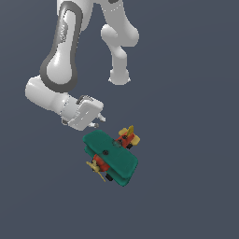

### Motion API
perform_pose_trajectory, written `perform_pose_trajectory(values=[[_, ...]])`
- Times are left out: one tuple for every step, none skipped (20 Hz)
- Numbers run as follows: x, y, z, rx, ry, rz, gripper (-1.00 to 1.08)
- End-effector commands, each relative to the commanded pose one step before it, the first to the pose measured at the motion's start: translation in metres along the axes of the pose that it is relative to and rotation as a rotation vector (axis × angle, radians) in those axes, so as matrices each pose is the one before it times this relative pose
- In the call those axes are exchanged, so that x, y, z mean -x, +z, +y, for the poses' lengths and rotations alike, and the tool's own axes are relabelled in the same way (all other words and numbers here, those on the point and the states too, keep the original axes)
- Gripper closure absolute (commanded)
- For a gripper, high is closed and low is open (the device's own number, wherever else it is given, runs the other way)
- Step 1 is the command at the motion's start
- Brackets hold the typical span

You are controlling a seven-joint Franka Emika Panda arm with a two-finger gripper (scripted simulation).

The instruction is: Pick up the object and move it to a goal position.

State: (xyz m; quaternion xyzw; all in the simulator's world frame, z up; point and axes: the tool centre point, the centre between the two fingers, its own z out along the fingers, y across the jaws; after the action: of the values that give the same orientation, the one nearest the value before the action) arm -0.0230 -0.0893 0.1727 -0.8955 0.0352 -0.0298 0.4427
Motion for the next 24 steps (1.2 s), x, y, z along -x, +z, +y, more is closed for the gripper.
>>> perform_pose_trajectory(values=[[-0.00051, -0.00148, -0.00013, -0.00256, 0.00068, 0.00268, -0.2], [0.00014, 0.00037, 0.00038, -0.00257, 0.001, 0.00019, -0.2], [0.00027, 0.00071, 0.0006, -0.00348, 0.0014, -0.00005, -0.2], [0.0003, 0.00078, 0.00067, -0.00398, 0.00159, 0.00001, -0.2], [0.00018, 0.00045, 0.00058, -0.00395, 0.00152, 0.00047, -0.2], [0.00007, 0.00015, 0.00051, -0.00401, 0.00147, 0.00091, -0.2], [0.00006, 0.00013, 0.00054, -0.00443, 0.0016, 0.00108, -0.2], [0.00014, 0.00035, 0.0007, -0.00518, 0.0019, 0.00103, -0.2], [0.00017, 0.00045, 0.0008, -0.0058, 0.00212, 0.00111, -0.2], [0.00015, 0.00041, 0.00085, -0.00624, 0.00223, 0.00134, -0.2], [0.00014, 0.0004, 0.0009, -0.00671, 0.00235, 0.00155, -0.2], [0.00014, 0.00043, 0.00099, -0.00724, 0.0025, 0.00174, -0.2], [0.00013, 0.00043, 0.00106, -0.00778, 0.00263, 0.00197, -0.2], [0.00012, 0.00043, 0.00113, -0.00827, 0.00273, 0.00223, -0.2], [0.0001, 0.00043, 0.0012, -0.00877, 0.00282, 0.0025, -0.2], [0.00008, 0.00042, 0.00126, -0.00923, 0.00288, 0.0028, -0.2], [0.00005, 0.00039, 0.00133, -0.0097, 0.00292, 0.00313, -0.2], [0.00002, 0.00036, 0.00139, -0.01014, 0.00293, 0.00348, -0.2], [-0.00002, 0.00032, 0.00144, -0.01049, 0.00289, 0.00384, -0.2], [-0.00007, 0.00026, 0.00145, -0.01063, 0.00278, 0.00414, -0.2], [-0.00012, 0.00021, 0.00145, -0.01063, 0.00261, 0.0044, -0.2], [-0.00016, 0.00014, 0.00143, -0.01046, 0.0024, 0.0046, -0.2], [-0.00021, 0.00007, 0.0014, -0.0103, 0.00218, 0.00479, -0.2], [-0.00026, 0.00001, 0.00137, -0.01012, 0.00195, 0.00498, -0.2]])
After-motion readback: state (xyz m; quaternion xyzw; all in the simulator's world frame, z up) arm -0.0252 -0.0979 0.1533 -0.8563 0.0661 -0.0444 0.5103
